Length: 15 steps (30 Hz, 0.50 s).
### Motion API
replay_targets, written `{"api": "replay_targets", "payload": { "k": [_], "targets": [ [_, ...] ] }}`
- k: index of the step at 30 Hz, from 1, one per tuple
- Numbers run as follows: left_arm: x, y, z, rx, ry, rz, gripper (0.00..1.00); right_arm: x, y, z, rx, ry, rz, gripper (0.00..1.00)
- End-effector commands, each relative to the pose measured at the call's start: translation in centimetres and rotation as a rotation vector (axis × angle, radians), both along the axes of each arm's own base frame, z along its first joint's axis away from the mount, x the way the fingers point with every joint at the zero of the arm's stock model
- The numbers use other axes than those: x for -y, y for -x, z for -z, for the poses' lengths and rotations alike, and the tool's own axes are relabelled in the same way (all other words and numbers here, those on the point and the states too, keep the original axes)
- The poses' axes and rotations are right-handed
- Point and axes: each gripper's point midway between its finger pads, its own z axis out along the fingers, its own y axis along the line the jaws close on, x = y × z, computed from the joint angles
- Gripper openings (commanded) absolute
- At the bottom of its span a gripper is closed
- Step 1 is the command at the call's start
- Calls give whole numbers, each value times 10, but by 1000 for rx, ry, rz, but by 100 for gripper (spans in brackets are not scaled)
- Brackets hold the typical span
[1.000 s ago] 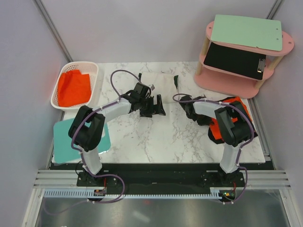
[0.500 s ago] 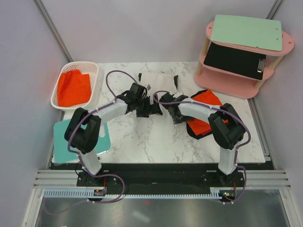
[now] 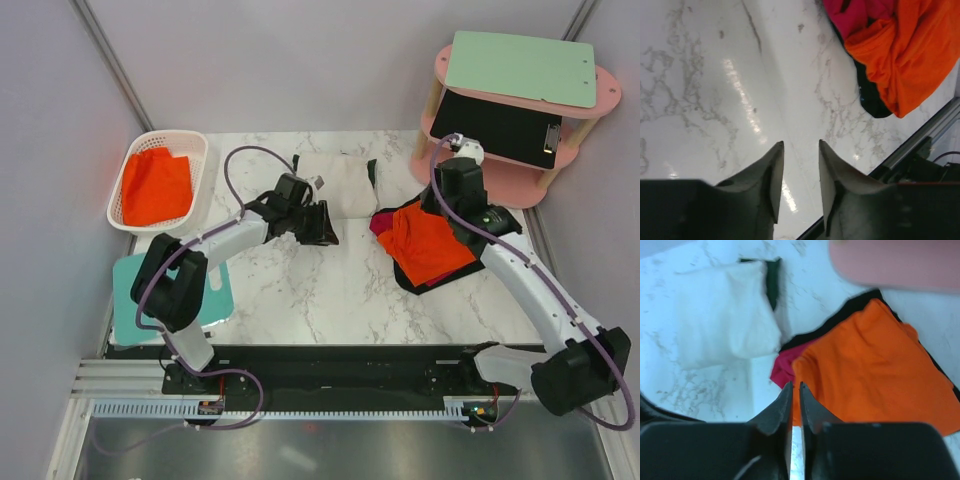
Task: Fold and stack the t-shirts
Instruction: Neatly place the folded tshirt to the corner
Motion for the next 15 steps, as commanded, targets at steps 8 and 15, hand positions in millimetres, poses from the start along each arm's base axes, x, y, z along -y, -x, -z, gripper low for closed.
{"api": "replay_targets", "payload": {
  "k": [8, 15],
  "targets": [
    [143, -1, -78, 163, 189, 258, 2, 64, -14, 127, -245, -35, 81, 0],
    [206, 0, -69, 144, 281, 319, 2, 65, -45, 135, -226, -68, 78, 0]
  ]
}}
